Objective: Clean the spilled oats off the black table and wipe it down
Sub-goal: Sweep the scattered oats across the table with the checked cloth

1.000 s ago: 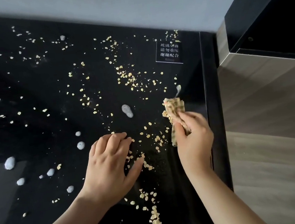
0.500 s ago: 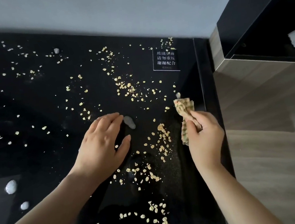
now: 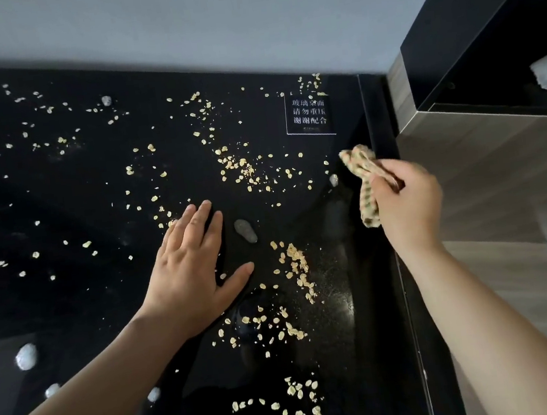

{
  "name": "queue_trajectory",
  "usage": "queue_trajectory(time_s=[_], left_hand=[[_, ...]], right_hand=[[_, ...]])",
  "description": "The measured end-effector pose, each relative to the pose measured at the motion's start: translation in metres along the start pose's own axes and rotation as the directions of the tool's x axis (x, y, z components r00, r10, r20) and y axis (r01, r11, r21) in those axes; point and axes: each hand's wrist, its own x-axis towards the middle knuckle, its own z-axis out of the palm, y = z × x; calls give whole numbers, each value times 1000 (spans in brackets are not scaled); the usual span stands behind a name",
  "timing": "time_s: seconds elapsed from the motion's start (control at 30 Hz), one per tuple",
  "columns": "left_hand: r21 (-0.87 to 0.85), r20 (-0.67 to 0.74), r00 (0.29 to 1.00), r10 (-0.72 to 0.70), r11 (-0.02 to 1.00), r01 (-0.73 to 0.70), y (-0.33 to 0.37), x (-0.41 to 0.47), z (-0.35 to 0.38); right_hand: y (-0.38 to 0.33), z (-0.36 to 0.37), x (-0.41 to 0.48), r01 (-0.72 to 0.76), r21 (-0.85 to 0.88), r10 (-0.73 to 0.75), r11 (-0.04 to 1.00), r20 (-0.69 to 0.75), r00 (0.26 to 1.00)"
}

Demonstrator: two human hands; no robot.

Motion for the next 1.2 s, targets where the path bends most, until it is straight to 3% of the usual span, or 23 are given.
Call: queue_trajectory(time_s=[0.17, 0.3, 0.37, 0.53, 0.67, 0.83, 0.93, 1.0, 1.2], left_hand=[[7, -1, 1000, 3, 1000, -3, 1, 1, 0], [-25, -29, 1000, -7, 1000, 6, -2, 2, -1], [-45, -38, 999, -6, 999, 4, -5, 4, -3], [-51, -49, 999, 4, 999, -6, -7, 4, -5], [-15, -47, 999, 20, 1000, -21, -7, 6, -4], [-67, -56, 998, 23, 997, -27, -16, 16, -12], [-126, -73, 997, 22, 992, -31, -20, 24, -17], [-146, -81, 996, 35, 988, -47, -22, 25, -17], [-157, -77, 994, 80, 983, -91, -29, 30, -17]], right_hand=[[-7, 31, -6, 70, -96, -71, 993, -10, 997], [-29, 48, -29, 175, -30, -168, 984, 155, 973], [-35, 48, -31, 153, 39, -158, 987, 203, 966], [-33, 32, -8, 137, 34, -135, 990, -51, 990], [-19, 39, 18, 44, -60, -51, 997, -122, 991], [-28, 62, 13, 83, -57, -87, 995, -75, 993], [-43, 68, -4, 179, -11, -177, 984, 101, 979], [-52, 65, -13, 152, 54, -160, 987, 218, 963], [-52, 41, -6, 46, 47, -48, 998, 46, 998]])
